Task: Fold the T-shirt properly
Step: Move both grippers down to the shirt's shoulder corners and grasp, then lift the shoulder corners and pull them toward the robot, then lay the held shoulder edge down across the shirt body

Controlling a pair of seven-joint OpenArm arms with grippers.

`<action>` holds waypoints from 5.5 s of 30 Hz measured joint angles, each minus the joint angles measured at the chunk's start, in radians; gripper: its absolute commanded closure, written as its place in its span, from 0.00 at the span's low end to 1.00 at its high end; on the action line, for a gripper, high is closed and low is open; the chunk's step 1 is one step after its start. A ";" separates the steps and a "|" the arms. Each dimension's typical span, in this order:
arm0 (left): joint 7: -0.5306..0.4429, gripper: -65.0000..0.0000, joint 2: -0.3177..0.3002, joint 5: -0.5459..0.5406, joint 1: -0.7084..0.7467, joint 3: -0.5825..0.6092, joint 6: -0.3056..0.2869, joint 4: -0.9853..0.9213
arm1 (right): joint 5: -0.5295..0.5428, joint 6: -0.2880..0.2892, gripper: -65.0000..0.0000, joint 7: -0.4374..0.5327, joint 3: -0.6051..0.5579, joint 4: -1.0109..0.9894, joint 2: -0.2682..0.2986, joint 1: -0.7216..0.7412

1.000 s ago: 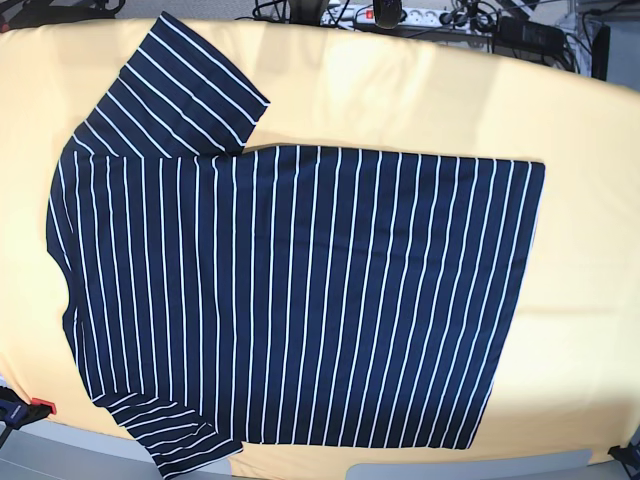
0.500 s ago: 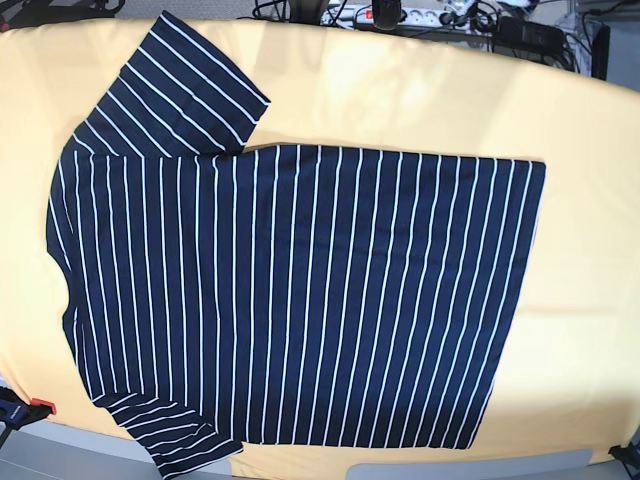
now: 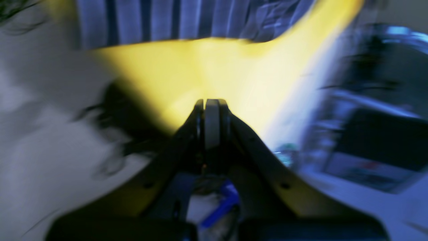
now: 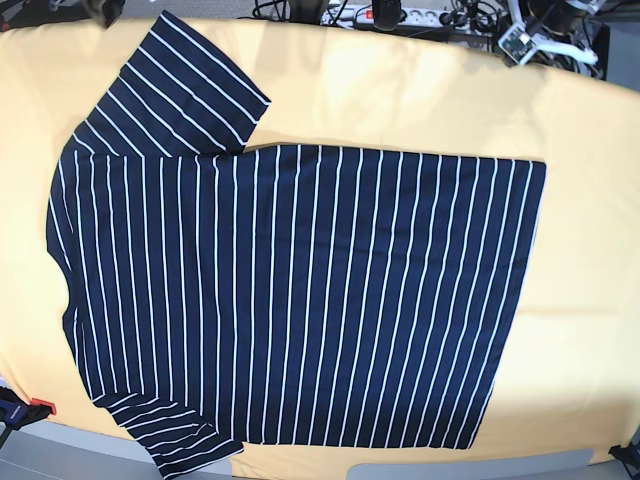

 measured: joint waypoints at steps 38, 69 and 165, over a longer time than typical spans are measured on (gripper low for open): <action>-0.451 0.40 -0.490 0.169 -0.965 0.628 -0.288 -0.653 | 0.439 0.155 1.00 0.200 0.256 0.000 0.018 0.298; -0.423 1.00 -0.487 0.168 -1.138 0.821 -0.246 -0.684 | 0.919 0.529 0.39 0.299 0.485 -0.188 0.017 0.464; -0.375 1.00 -0.534 -0.042 -1.347 0.821 -0.427 -0.554 | 1.418 0.841 1.00 0.308 0.745 -0.457 0.231 0.667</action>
